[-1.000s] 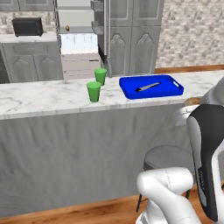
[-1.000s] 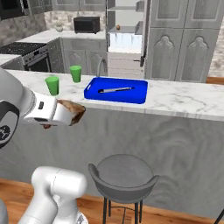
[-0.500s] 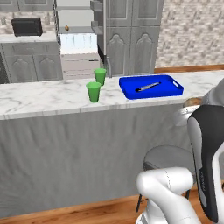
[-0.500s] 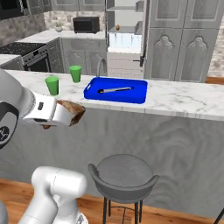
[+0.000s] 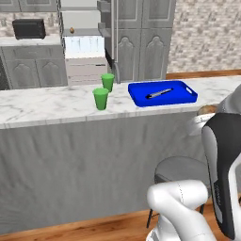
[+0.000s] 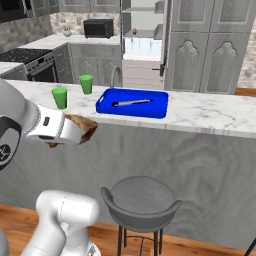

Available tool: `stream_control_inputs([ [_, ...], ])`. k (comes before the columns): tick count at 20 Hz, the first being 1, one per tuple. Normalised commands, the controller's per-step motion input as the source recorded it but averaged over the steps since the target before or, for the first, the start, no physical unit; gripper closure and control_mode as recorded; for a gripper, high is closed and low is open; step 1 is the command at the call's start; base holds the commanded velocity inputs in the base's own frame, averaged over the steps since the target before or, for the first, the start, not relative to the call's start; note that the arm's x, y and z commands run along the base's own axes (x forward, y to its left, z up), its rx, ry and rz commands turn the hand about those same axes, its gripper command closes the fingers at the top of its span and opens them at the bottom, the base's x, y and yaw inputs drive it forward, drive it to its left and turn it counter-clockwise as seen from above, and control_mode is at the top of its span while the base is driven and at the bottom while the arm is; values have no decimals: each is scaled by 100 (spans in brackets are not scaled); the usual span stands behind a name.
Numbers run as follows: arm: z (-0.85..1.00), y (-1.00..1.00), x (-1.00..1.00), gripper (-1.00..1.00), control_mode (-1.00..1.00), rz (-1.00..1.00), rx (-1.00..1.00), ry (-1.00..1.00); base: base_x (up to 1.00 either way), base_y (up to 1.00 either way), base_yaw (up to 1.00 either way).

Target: Gather the lime and eggplant from the fridge and place them on a tray on the dining counter. Then gather the chicken drumsticks from the fridge and place them on the other tray.

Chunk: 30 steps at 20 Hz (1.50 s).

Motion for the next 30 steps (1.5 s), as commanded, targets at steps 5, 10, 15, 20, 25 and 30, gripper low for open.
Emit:
stream_control_inputs([
  [5,29,0,3,100,-100,1,0,-1,0,0,0],
  [10,69,0,6,100,-100,0,0,0,0,0,0],
  [15,68,0,7,100,-100,0,0,0,0,0,0],
  [20,37,1,53,100,-100,0,0,0,0,0,0],
  [25,10,13,69,100,-100,0,0,6,0,0,0],
  [30,-34,2,71,100,-100,0,0,11,0,0,0],
])
